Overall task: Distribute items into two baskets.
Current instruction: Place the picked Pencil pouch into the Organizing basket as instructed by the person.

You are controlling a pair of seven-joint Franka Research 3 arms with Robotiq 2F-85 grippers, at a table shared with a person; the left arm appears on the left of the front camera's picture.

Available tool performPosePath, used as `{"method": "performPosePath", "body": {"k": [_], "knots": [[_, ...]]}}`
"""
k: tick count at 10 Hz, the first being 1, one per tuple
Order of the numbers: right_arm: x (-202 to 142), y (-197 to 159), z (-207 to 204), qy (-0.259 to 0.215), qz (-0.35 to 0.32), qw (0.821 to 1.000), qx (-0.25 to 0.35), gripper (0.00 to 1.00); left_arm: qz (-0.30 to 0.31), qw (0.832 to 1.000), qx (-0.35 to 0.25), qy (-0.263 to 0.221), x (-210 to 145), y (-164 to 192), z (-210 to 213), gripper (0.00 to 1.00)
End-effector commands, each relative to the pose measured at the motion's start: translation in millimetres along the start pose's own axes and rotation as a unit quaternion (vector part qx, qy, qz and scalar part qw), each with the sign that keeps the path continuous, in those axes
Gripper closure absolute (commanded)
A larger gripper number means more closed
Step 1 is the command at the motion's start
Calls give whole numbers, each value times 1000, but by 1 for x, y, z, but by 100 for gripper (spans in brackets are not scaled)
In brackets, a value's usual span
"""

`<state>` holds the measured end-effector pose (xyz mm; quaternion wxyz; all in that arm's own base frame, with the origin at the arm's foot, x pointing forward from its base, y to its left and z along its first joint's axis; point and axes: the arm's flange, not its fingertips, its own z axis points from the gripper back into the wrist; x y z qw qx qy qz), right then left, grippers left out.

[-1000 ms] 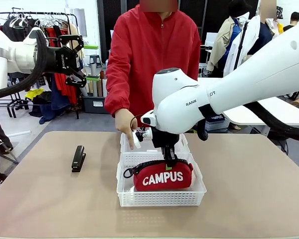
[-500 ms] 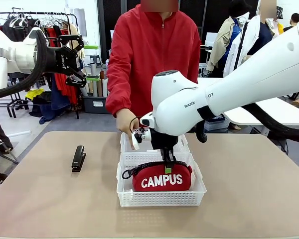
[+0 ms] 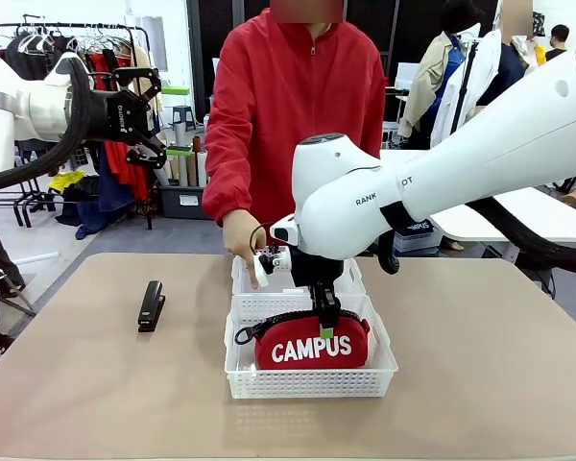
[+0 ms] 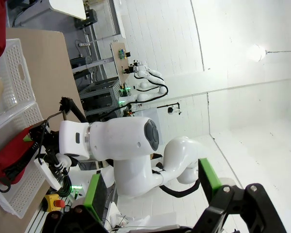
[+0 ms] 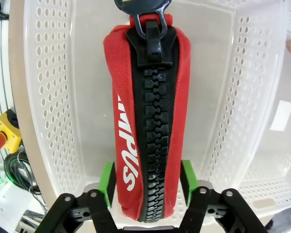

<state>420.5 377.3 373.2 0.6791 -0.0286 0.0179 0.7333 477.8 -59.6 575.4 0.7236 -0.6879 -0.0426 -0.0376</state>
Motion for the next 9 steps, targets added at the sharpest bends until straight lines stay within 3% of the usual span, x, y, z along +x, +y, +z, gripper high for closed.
{"method": "performPosePath", "body": {"k": [1, 7, 9], "knots": [[-8, 4, 8, -23, -12, 1000, 8, 0, -2, 1000, -1, -1, 0, -2, 1, 0], [-16, 0, 20, -56, -30, 998, 7, 0, -2, 1000, -1, -1, 0, -2, 1, 0], [-8, -4, 18, -38, -35, 999, 8, 0, -2, 1000, -1, -1, 0, -2, 1, 0]]}}
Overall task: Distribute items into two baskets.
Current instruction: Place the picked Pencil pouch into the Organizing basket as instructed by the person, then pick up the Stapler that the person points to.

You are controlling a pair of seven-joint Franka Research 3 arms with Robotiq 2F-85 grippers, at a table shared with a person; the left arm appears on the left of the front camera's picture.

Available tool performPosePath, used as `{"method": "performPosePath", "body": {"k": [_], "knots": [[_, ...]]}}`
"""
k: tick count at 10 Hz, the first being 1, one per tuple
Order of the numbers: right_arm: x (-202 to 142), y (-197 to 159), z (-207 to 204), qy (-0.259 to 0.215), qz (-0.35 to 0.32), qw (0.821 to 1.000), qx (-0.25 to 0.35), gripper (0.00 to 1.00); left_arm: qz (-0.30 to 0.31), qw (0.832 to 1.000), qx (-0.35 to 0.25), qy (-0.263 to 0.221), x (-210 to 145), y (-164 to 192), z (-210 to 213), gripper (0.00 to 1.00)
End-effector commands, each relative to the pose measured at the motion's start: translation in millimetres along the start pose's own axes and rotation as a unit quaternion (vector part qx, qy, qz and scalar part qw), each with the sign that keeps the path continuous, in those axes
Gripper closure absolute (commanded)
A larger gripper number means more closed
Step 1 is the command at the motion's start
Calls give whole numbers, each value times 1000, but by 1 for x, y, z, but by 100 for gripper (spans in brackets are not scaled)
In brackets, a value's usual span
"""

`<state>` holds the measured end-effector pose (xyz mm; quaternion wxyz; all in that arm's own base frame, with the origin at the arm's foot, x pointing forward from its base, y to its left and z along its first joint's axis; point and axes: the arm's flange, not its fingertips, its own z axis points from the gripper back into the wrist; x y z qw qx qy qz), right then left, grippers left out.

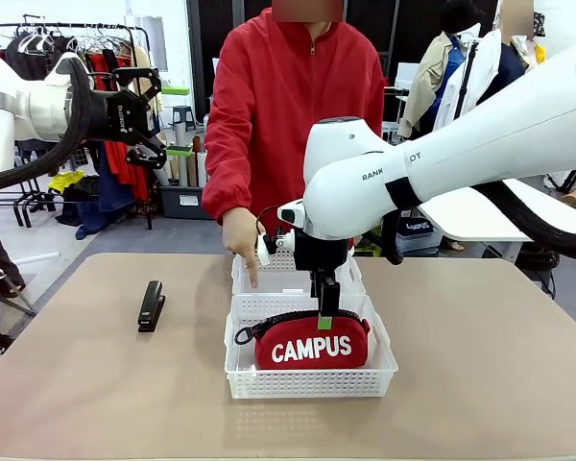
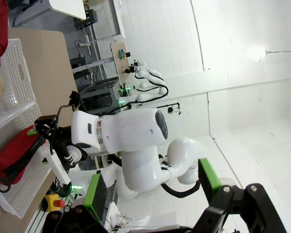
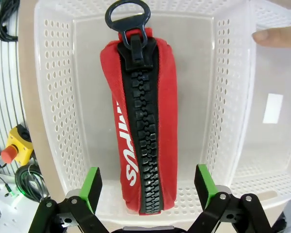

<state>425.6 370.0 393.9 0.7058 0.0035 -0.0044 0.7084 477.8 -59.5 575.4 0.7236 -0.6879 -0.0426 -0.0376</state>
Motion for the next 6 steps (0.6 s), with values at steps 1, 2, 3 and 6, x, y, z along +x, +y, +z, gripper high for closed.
{"method": "performPosePath", "body": {"k": [1, 2, 3, 6], "knots": [[1, 1, -2, 1, 2, 1000, 2, 0, -2, 1000, -1, -1, 0, -2, 1, 0], [1, 1, -2, 1, 2, 1000, 2, 0, -2, 1000, -1, -1, 0, -2, 1, 0], [1, 1, -2, 1, 2, 1000, 2, 0, -2, 1000, -1, -1, 0, -2, 1, 0], [1, 1, -2, 1, 2, 1000, 2, 0, -2, 1000, -1, -1, 0, -2, 1, 0]]}}
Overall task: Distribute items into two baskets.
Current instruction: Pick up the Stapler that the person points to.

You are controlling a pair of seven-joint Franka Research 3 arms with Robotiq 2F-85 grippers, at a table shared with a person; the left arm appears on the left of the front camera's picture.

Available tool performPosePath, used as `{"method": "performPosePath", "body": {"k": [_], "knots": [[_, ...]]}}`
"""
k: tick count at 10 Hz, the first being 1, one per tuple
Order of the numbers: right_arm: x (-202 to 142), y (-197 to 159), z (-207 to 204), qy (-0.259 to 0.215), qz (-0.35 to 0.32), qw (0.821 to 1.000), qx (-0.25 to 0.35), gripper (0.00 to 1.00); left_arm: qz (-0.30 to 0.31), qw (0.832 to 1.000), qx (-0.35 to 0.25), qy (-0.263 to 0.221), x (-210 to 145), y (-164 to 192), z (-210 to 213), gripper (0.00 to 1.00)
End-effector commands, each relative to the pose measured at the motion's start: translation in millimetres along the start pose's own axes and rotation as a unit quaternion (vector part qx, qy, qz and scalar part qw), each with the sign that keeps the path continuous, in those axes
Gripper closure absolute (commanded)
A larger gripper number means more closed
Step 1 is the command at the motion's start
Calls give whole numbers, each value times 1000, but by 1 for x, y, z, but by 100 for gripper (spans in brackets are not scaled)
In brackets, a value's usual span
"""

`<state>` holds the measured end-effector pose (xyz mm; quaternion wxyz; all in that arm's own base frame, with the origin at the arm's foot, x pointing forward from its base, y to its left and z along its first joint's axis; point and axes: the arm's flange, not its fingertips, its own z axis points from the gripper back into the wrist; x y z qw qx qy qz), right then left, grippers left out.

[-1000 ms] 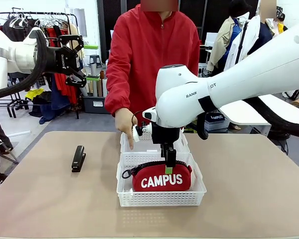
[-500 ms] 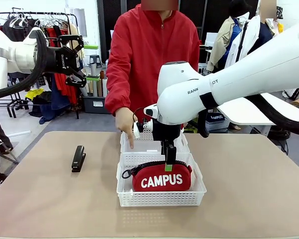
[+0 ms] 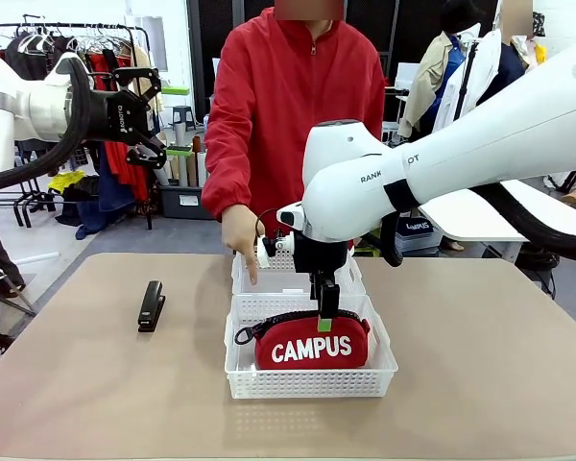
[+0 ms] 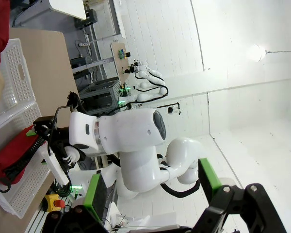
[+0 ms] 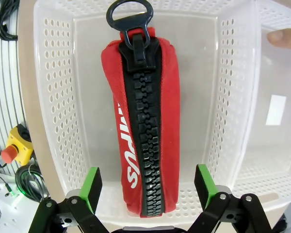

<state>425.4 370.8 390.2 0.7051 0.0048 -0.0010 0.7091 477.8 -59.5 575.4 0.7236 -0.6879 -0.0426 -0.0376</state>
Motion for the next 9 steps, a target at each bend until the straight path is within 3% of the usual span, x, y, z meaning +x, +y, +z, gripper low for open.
{"method": "performPosePath", "body": {"k": [1, 2, 4, 6, 9], "knots": [[0, 0, 0, 0, 0, 1000, 0, 0, -2, 1000, -1, -1, 0, -2, 1, 0], [-3, -2, 12, -25, -19, 999, 18, 0, -2, 1000, -1, -1, 0, -2, 1, 0], [-12, -10, 46, -55, -61, 996, -36, 0, -2, 1000, -1, -1, 0, -2, 1, 0], [-36, -25, 88, -82, -155, 984, 7, 0, -2, 1000, -1, -1, 0, -2, 1, 0], [-87, -33, 143, -117, -219, 968, 36, 0, -2, 1000, -1, -1, 0, -2, 1, 0]]}}
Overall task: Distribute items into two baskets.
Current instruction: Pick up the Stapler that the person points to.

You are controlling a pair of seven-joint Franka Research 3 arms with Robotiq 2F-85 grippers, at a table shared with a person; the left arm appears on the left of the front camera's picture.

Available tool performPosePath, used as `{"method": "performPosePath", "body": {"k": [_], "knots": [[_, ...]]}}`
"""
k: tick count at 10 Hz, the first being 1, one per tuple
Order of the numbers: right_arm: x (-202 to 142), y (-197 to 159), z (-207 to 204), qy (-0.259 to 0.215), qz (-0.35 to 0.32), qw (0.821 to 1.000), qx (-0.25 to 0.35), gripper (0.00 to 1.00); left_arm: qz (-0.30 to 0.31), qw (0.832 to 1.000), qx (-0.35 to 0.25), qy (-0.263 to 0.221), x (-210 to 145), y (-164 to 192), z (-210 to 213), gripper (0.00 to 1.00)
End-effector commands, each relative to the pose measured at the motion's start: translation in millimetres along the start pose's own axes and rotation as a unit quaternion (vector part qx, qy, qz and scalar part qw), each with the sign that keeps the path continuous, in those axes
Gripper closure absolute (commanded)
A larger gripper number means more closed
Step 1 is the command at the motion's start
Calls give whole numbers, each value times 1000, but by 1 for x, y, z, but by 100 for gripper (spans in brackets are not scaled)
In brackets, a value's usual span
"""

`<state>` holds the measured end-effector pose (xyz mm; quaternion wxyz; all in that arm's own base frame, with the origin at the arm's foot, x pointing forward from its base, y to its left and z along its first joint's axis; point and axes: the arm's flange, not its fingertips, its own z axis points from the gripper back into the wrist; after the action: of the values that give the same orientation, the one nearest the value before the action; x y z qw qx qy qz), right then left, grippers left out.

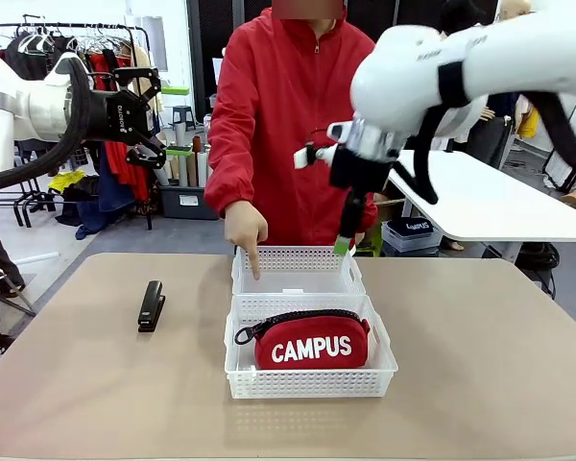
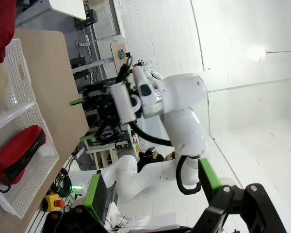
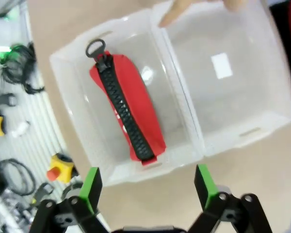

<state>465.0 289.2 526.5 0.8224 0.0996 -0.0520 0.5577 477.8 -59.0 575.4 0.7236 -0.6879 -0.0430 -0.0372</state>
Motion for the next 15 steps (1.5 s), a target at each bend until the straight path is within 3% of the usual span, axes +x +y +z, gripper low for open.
{"method": "performPosePath", "body": {"k": [1, 4, 7, 8, 9, 14, 15], "knots": [[-20, 0, 28, -30, -69, 997, 7, 0, -2, 1000, -1, 0, 0, -2, 0, 0], [-59, -13, 62, -100, -197, 975, 17, 0, -2, 1000, -1, 0, 0, -2, 0, 0], [-87, -21, 79, -148, -266, 952, 16, 0, -2, 1000, -1, 0, 0, -2, 0, 0], [-88, -20, 76, -140, -252, 957, -17, 0, -2, 1000, -1, 0, 0, -2, 0, 0], [-81, -29, 84, -119, -243, 963, 19, 0, -2, 1000, -1, 0, 0, -2, 0, 0], [-84, -27, 80, -121, -246, 962, 17, 0, -2, 1000, -1, 0, 0, -2, 0, 0], [-94, -49, 102, -185, -328, 921, 97, 0, -2, 1000, -1, 0, 0, -2, 0, 0]]}}
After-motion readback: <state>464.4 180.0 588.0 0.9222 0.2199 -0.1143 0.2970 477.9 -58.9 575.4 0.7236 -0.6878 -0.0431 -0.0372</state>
